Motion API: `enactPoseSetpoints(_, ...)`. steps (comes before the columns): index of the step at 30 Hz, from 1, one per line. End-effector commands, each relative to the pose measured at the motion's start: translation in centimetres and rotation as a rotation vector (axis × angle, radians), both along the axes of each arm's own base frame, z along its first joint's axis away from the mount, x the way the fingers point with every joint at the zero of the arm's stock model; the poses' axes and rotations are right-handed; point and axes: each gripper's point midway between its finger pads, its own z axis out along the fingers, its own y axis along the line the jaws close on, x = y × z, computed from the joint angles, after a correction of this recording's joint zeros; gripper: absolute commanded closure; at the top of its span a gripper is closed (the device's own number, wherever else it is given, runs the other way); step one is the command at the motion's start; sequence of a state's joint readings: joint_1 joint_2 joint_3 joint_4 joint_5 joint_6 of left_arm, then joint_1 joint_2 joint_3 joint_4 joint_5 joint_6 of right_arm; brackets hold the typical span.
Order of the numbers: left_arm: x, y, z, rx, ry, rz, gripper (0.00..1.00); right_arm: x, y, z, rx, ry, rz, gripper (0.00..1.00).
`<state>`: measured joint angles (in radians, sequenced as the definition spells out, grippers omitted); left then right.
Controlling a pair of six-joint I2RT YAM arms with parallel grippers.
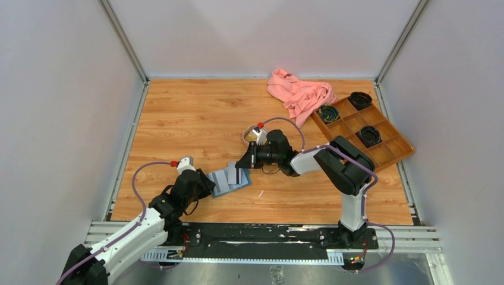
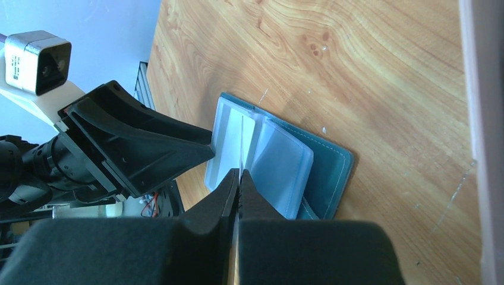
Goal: Put the credit cards into the card holder
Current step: Insert the credit card into the card holder.
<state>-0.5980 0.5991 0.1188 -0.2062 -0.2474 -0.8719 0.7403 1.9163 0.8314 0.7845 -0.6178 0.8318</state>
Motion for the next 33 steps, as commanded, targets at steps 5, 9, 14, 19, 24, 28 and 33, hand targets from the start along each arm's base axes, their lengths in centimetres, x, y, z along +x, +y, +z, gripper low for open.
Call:
enactPoseSetpoints(5,-0.9,1.2,-1.3,0.053,0.050,0.018,0.65,0.5,0.2,1.8,0.044,-0.039,0.006,1.00)
enactPoseSetpoints(9,-0.8,1.1,-1.2,0.052,0.046,0.016,0.65,0.5,0.1,2.2,0.058,-0.037,0.012,1.00)
enactPoseSetpoints(14,-0.9,1.0,-1.3,0.045,0.047,0.013,0.65,0.4,0.3,1.8,0.058,-0.028,0.017,1.00)
enactPoseSetpoints(19,-0.8,0.9,-1.2,0.037,0.044,0.012,0.66,0.4,0.3,1.2,0.052,-0.009,0.017,1.00)
enactPoseSetpoints(24,-0.8,0.8,-1.3,0.033,0.048,0.009,0.66,0.4,0.6,0.7,0.056,0.015,0.025,1.00)
enactPoseSetpoints(28,-0.8,0.7,-1.2,0.028,0.047,0.007,0.66,0.3,0.6,0.4,0.055,0.022,0.027,1.00)
enactPoseSetpoints(33,-0.8,0.5,-1.0,0.021,0.042,0.003,0.66,0.4,0.7,0.4,0.061,0.024,0.027,1.00)
